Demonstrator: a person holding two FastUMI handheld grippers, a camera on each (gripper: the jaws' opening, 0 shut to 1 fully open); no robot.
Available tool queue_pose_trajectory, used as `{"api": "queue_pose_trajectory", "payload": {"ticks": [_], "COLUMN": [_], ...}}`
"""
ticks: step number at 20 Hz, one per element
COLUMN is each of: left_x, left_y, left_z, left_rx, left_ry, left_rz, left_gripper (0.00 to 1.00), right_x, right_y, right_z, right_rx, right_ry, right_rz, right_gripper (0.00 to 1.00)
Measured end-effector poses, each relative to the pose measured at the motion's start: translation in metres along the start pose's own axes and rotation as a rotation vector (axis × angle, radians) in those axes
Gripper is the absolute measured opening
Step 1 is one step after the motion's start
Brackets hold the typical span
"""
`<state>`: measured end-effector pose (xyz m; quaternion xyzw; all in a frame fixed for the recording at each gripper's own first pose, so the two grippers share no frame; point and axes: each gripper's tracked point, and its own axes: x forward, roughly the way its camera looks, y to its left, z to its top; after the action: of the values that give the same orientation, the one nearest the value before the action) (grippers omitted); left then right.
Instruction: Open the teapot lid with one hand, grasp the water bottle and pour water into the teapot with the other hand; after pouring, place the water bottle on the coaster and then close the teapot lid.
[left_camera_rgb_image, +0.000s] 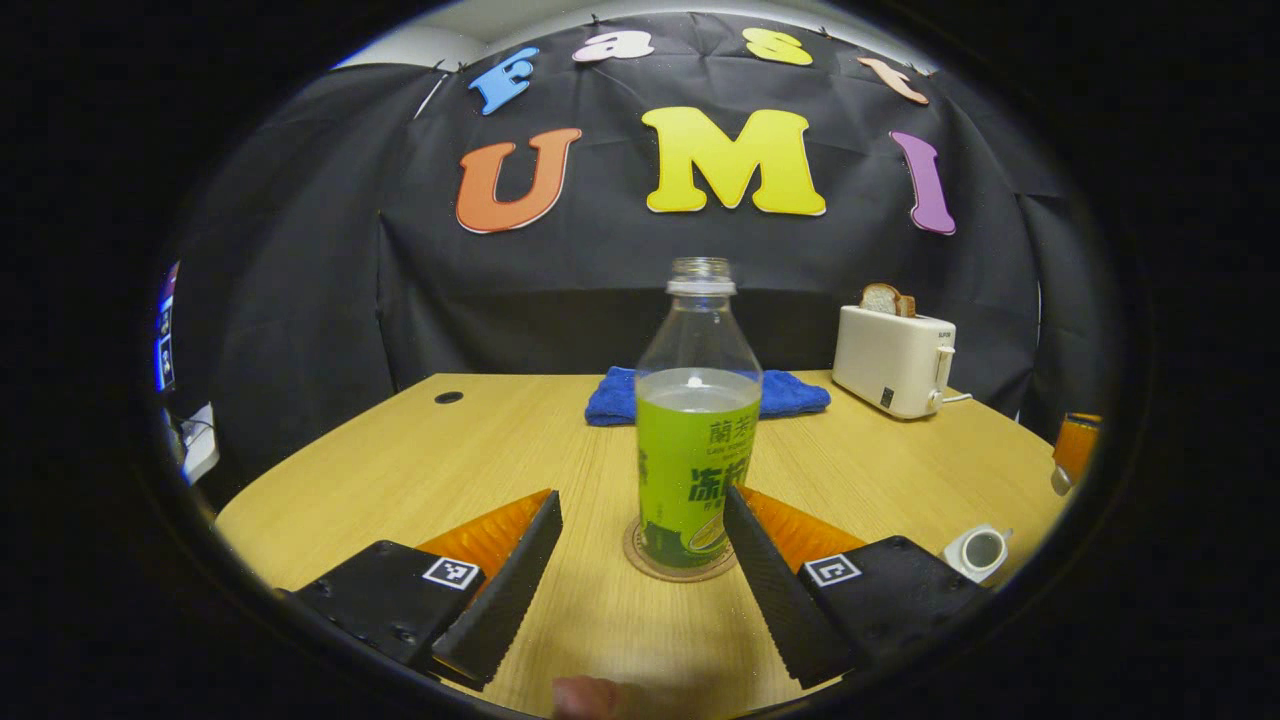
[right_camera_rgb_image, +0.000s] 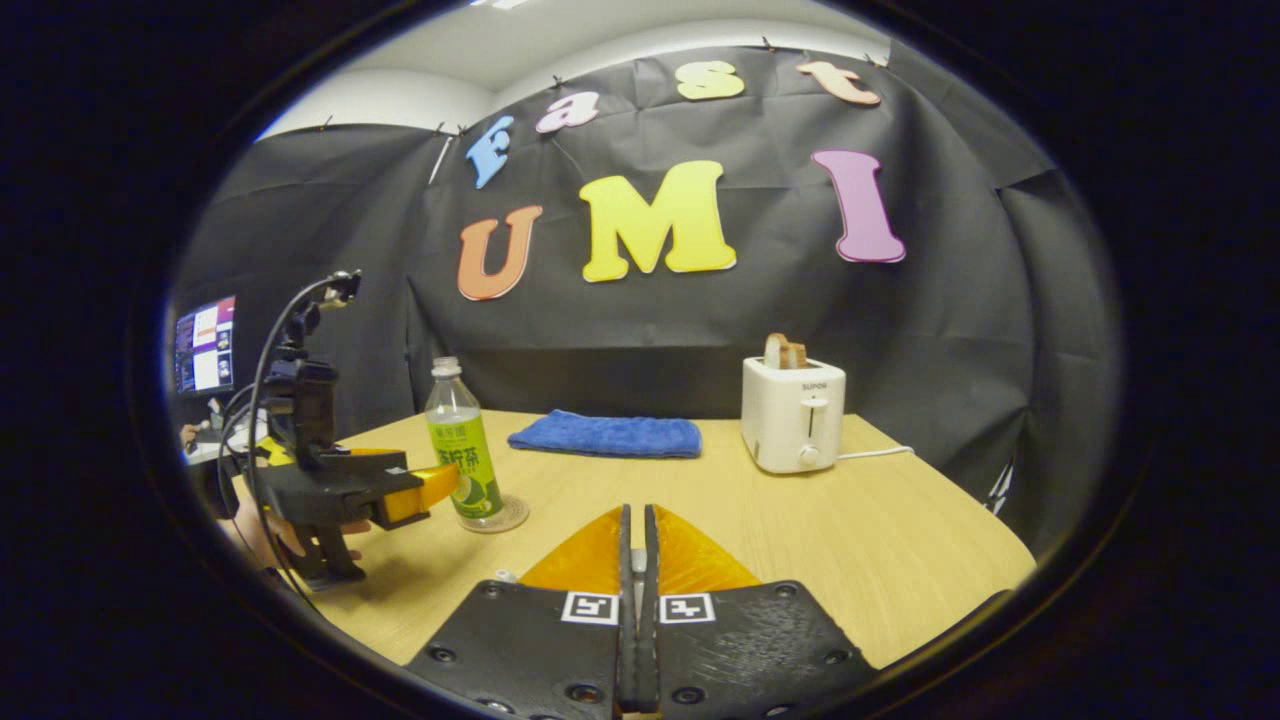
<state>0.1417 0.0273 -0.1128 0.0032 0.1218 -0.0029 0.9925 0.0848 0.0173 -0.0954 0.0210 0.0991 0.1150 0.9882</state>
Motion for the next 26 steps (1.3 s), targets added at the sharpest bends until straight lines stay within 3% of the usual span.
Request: {"api": "queue_pose_trajectory", "payload": {"ticks": [10,18,26], "left_x": [-0.078,-0.117,-0.123], "left_y": [0.053,0.087,0.088], "left_z": [0.004,0.014,0.012], "left_rx": [-0.015,0.05,0.04], "left_ry": [-0.064,-0.12,-0.11], "left_rz": [0.11,0.203,0.216], "left_gripper": [1.0,1.0,1.0], "right_x": [0.029,0.034,0.04], "right_y": [0.042,0.046,0.049], "right_z": [-0.018,-0.032,-0.043], "right_rx": [-0.039,-0.055,-0.085], "right_ry": [0.019,0.024,0.004], "right_rz": [0.093,0.092,0.068], "right_gripper": [0.0,0.0,0.01]}}
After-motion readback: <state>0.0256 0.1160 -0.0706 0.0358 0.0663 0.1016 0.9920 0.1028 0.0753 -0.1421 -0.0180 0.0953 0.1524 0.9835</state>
